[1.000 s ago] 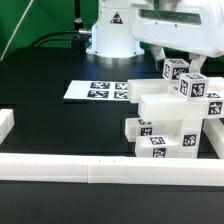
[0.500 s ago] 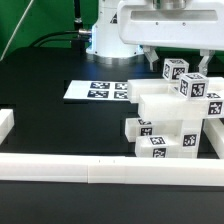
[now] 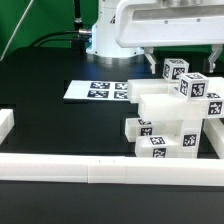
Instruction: Assemble chair
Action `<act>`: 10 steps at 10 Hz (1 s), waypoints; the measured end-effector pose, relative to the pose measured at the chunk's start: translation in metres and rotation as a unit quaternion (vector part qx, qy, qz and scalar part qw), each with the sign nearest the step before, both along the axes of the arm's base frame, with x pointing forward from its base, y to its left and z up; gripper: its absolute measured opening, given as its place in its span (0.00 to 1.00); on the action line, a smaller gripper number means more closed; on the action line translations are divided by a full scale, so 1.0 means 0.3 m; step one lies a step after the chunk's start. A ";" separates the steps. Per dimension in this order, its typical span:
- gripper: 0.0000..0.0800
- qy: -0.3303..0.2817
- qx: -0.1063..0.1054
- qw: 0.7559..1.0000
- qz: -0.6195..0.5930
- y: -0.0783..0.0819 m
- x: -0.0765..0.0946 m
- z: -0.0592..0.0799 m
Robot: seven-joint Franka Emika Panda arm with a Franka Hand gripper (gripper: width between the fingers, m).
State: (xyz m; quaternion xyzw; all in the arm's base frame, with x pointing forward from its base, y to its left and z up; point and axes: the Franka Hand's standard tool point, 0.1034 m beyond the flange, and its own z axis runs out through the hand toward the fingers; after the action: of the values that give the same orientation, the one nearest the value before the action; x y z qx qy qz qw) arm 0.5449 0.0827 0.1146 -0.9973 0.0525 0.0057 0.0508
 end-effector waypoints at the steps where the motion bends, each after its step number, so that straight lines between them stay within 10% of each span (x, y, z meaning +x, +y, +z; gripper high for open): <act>1: 0.81 -0.003 0.001 0.999 0.037 -0.014 -0.002 -0.003; 3: 0.81 -0.011 0.000 0.995 0.100 -0.039 -0.003 -0.008; 6: 0.33 -0.016 -0.001 0.991 0.137 -0.049 -0.007 -0.013; 10: 0.34 -0.010 0.000 0.996 0.083 -0.048 -0.007 -0.014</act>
Offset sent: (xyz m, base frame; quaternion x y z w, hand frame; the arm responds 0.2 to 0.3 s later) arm -0.0106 -0.0025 -0.0030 0.0276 0.0135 -0.1424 0.9893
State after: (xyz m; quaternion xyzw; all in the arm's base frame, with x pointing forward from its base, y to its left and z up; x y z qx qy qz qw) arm 0.5429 0.0682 0.1105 -0.9982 -0.0312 -0.0003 0.0505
